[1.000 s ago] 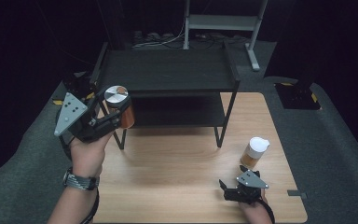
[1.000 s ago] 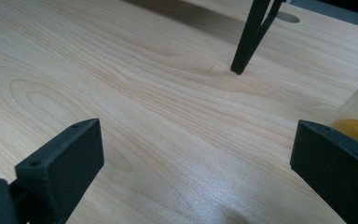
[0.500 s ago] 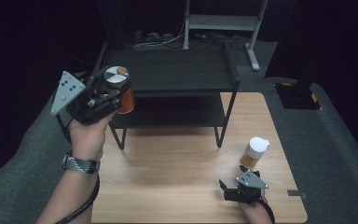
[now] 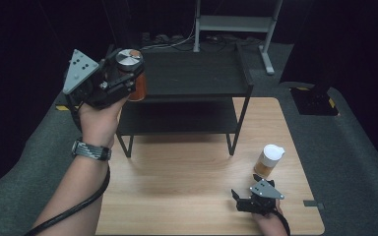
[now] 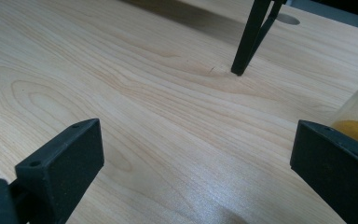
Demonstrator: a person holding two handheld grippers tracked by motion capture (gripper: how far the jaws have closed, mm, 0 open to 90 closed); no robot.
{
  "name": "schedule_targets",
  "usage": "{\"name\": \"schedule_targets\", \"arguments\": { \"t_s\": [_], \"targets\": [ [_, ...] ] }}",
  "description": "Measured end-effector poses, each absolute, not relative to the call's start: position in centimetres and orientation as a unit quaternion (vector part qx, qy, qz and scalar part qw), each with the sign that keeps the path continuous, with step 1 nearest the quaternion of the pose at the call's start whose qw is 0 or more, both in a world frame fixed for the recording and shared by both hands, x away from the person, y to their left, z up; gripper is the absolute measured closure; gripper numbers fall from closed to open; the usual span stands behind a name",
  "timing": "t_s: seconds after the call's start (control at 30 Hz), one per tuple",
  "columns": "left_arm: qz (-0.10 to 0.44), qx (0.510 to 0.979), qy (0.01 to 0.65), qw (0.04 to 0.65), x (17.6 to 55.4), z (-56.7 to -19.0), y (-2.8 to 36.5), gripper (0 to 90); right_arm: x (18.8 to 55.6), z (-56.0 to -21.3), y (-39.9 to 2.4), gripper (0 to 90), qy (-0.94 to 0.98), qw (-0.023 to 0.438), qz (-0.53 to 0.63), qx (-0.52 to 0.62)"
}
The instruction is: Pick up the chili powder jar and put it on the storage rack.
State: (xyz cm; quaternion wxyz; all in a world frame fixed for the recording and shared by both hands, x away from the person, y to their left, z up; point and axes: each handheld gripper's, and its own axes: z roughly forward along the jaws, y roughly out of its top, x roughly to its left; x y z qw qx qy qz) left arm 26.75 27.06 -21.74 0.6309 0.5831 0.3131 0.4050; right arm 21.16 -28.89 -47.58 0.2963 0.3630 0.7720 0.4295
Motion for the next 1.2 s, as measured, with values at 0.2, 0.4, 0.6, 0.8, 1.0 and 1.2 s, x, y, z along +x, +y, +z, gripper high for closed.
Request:
{"name": "schedule_targets", "arguments": {
  "t_s": [0.2,0.4,0.6,0.8,1.0,1.2],
  "targets": [
    [0.401,0.580,0.316,0.634,28.4,-21.8,26.2,34.6,21.2,-47.6,-28.9,1.7,0.772,0.295,0.431,0.362],
    [0.403,0.587,0.321,0.625,29.9,-22.0,25.3,34.6,21.2,-47.6,-29.0,1.7,0.773,0.295,0.432,0.359],
    [0.398,0.581,0.332,0.627,31.1,-22.6,24.9,34.6,21.2,-47.6,-29.1,1.7,0.773,0.292,0.434,0.359],
    [0.399,0.581,0.337,0.625,31.7,-23.0,24.9,34.6,21.2,-47.6,-29.2,1.7,0.773,0.292,0.434,0.358],
    [0.399,0.580,0.339,0.624,31.9,-23.5,24.9,34.6,21.3,-47.6,-29.1,1.7,0.774,0.292,0.433,0.357],
    [0.392,0.578,0.339,0.630,32.0,-23.7,25.1,34.6,21.2,-47.6,-29.1,1.7,0.774,0.295,0.432,0.356]
  ]
}}
